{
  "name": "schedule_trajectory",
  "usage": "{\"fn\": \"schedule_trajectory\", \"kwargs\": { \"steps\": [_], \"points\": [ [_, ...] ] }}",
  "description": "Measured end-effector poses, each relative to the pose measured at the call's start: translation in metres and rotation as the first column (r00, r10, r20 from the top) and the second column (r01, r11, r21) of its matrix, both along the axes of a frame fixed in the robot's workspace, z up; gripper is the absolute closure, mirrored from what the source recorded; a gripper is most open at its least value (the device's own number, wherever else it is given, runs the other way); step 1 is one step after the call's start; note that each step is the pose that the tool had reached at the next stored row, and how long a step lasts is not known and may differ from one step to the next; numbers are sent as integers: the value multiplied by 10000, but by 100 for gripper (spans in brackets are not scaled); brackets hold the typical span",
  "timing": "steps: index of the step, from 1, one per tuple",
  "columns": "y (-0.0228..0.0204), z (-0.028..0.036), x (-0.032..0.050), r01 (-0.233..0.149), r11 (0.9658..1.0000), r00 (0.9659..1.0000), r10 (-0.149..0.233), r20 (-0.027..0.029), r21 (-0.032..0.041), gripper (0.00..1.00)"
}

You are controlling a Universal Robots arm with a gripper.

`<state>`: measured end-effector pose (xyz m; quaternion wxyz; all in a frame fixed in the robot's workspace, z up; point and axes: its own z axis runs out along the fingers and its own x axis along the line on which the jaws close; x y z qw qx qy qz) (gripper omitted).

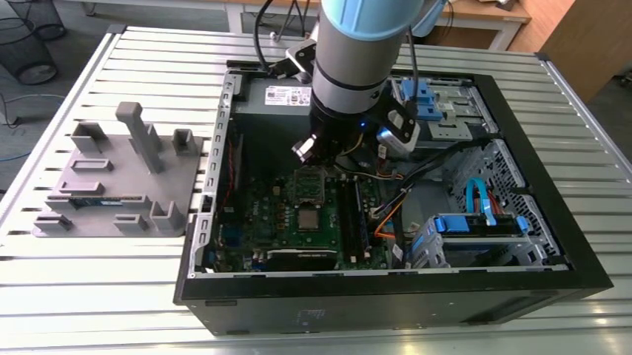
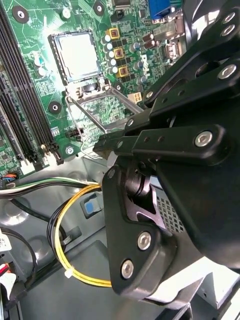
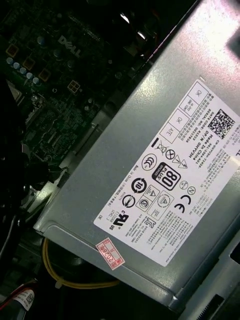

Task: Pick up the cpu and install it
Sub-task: 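Close the cpu cover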

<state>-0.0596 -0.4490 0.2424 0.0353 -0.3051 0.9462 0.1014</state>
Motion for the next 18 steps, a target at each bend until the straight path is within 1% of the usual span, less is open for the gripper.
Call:
{"fn": "schedule_trajectory", "kwargs": {
  "steps": [2, 4, 8, 11, 14, 18],
  "points": [
    [-3, 3, 0, -13, 10000, 10000, 13, -1, -15, 89],
    [-10, 4, -1, -28, 10000, 10000, 28, -1, -59, 89],
    [-30, 7, -2, -65, 9998, 10000, 65, -1, -199, 89],
    [-55, 11, -3, -93, 9995, 10000, 93, -3, -304, 89],
    [-83, 12, -4, -119, 9992, 9999, 118, -4, -388, 89],
    [-127, 13, -4, -153, 9987, 9999, 153, -4, -481, 89]
  ]
}}
